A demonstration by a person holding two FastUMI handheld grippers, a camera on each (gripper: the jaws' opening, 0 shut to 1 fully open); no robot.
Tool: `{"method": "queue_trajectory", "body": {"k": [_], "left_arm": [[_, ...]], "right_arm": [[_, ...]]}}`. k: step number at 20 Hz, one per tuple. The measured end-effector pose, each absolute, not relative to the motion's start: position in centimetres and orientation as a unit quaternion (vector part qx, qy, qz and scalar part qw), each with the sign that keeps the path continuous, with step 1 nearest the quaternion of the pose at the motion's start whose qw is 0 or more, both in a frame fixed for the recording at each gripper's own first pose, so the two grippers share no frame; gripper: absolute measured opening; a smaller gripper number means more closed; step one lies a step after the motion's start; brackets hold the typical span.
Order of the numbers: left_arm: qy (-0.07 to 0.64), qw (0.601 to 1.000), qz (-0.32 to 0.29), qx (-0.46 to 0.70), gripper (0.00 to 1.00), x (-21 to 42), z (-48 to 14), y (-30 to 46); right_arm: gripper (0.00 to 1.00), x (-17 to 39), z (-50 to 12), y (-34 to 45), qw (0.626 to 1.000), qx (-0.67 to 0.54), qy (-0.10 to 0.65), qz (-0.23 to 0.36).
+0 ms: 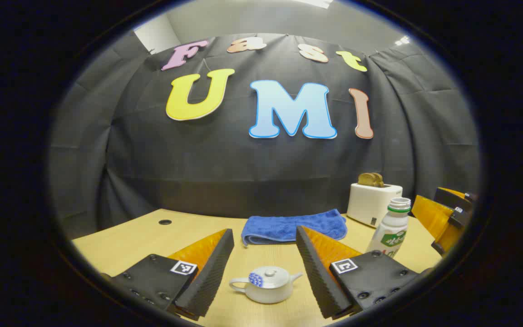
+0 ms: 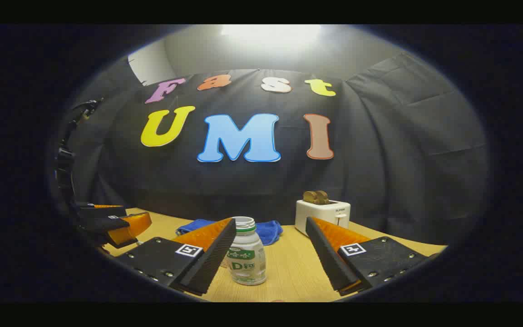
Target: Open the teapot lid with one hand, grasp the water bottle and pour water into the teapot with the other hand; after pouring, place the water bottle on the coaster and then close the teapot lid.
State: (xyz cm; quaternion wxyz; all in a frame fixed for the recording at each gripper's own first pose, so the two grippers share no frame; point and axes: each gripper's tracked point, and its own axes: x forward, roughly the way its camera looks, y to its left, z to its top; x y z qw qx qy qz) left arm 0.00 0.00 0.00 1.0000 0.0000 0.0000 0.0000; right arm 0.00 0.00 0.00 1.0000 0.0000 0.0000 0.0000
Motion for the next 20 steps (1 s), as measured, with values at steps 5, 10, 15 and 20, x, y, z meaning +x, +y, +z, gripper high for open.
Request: {"method": "queue_trajectory", "body": {"k": [5, 10, 15, 20], "left_arm": [[0.022, 1.0, -0.012, 0.01, 0.81, 2.3, -2.1, -0.6], [0.046, 0.999, -0.006, 0.014, 0.8, 3.6, -4.7, -0.4], [0.068, 0.998, -0.002, 0.017, 0.81, 4.1, -6.4, -0.2], [0.088, 0.996, -0.006, 0.018, 0.63, 4.8, -8.0, -0.4]], "right_arm": [[0.95, 0.4, -1.7, 0.1, 0.999, 0.028, 0.018, 0.015], [0.94, 0.2, -2.7, -0.4, 0.999, 0.037, 0.029, 0.017], [0.94, 0.1, -2.8, -0.5, 0.999, 0.039, 0.03, 0.016], [0.94, 0.1, -2.9, -0.5, 0.999, 0.036, 0.032, 0.015]]}}
